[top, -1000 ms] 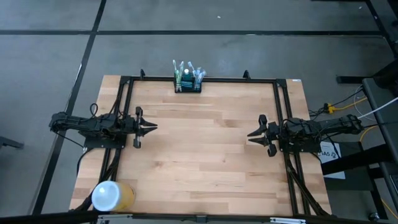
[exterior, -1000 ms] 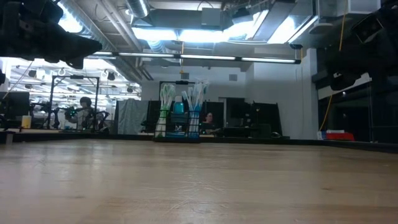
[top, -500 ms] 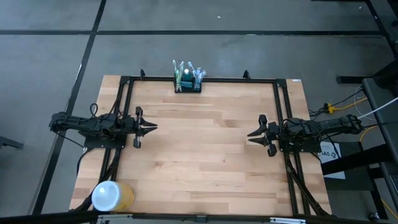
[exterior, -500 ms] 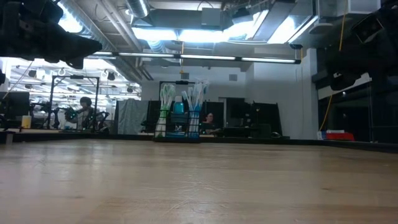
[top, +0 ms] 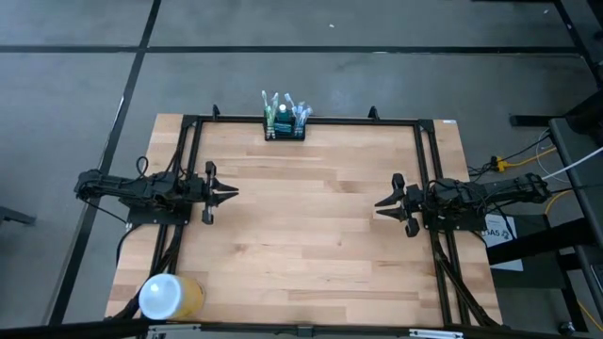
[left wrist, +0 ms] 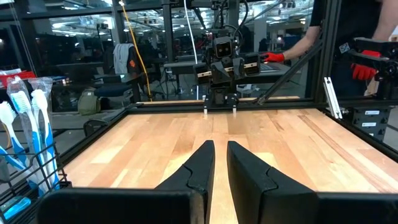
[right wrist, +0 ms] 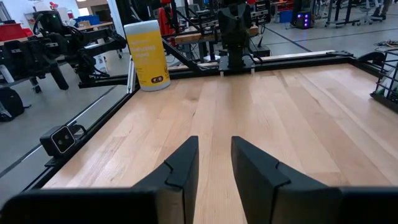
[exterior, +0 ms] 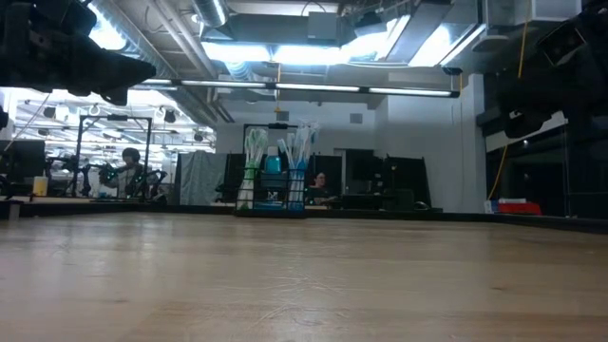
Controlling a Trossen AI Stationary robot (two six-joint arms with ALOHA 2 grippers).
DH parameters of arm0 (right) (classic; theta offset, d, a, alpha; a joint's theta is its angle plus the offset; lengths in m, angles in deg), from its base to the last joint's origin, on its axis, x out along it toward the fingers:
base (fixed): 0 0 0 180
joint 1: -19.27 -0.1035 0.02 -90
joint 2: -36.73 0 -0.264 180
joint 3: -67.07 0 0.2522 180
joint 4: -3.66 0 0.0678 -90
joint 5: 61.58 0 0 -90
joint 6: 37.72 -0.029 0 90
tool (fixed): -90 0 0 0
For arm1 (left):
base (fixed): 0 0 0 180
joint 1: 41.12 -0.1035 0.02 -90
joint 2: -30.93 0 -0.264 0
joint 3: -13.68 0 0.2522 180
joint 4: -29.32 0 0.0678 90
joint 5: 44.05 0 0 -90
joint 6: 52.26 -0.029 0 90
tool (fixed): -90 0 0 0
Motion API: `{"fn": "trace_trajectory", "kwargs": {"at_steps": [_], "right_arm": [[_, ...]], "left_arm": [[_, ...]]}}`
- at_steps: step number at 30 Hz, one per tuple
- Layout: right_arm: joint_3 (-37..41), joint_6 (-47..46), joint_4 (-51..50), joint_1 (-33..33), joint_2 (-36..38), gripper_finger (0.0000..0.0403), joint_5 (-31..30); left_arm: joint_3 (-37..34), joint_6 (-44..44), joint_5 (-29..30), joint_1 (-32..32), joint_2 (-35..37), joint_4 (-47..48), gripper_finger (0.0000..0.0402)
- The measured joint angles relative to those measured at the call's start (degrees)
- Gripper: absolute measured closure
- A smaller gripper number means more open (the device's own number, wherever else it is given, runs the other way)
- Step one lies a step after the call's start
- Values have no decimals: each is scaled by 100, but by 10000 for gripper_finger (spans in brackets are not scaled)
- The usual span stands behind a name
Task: Pick & Place toothbrushing station
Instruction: Return to Home Position
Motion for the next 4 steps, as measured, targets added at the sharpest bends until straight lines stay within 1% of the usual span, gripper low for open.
{"fn": "trace_trajectory", "kwargs": {"at_steps": [4], "right_arm": [[0,0,0,0,-1,305,0]], "left_arm": [[0,0,0,0,-1,2,363]]}}
